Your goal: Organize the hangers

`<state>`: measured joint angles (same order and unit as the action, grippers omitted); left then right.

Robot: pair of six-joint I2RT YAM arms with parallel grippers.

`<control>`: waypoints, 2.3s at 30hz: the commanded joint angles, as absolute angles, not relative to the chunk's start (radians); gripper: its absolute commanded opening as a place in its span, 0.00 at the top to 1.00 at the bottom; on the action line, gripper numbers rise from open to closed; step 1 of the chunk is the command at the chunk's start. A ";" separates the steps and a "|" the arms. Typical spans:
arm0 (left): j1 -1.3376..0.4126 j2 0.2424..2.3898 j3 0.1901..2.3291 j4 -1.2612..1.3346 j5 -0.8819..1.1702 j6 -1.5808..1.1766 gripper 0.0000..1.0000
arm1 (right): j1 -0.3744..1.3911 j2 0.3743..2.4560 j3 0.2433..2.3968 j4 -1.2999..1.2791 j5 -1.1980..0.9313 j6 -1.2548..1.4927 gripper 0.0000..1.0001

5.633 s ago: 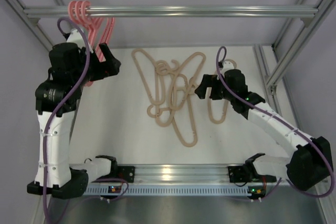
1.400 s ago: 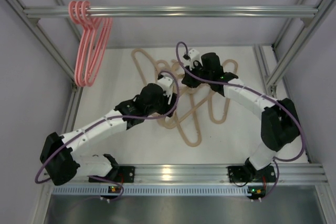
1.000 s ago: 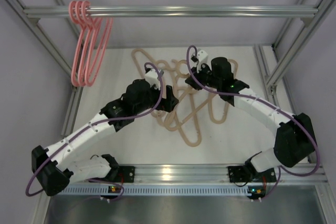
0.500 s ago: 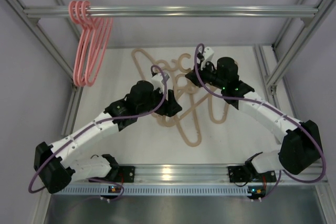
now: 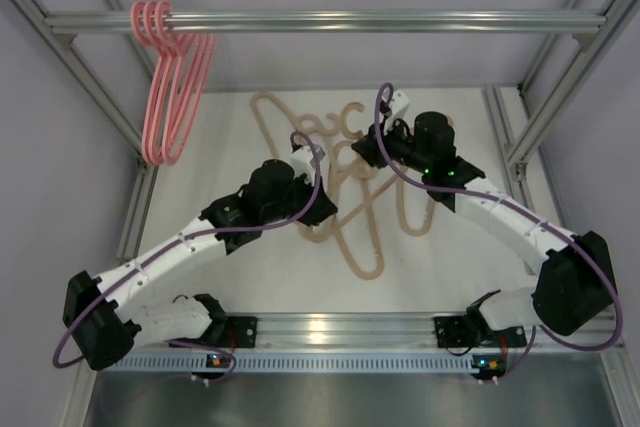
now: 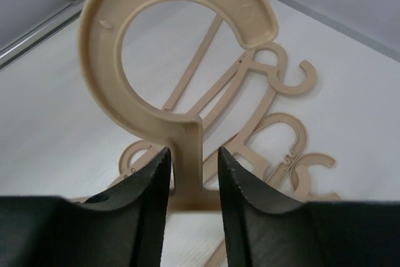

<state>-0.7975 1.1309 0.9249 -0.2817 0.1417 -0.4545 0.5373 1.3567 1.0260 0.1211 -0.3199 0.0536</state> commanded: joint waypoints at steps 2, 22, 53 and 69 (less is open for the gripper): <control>-0.784 1.049 0.931 -0.281 0.011 -0.411 1.00 | 0.543 1.304 1.019 0.175 -0.307 0.089 0.53; -0.766 1.055 1.462 -0.897 -0.351 -0.272 1.00 | 0.535 0.948 0.962 -0.064 -0.293 0.158 0.01; -0.244 1.414 2.063 -1.230 -0.069 -0.143 1.00 | 0.535 0.838 0.899 -0.129 -0.345 0.172 0.01; -0.190 1.417 2.046 -1.310 -0.029 -0.196 1.00 | 0.535 0.838 0.896 -0.127 -0.356 0.183 0.01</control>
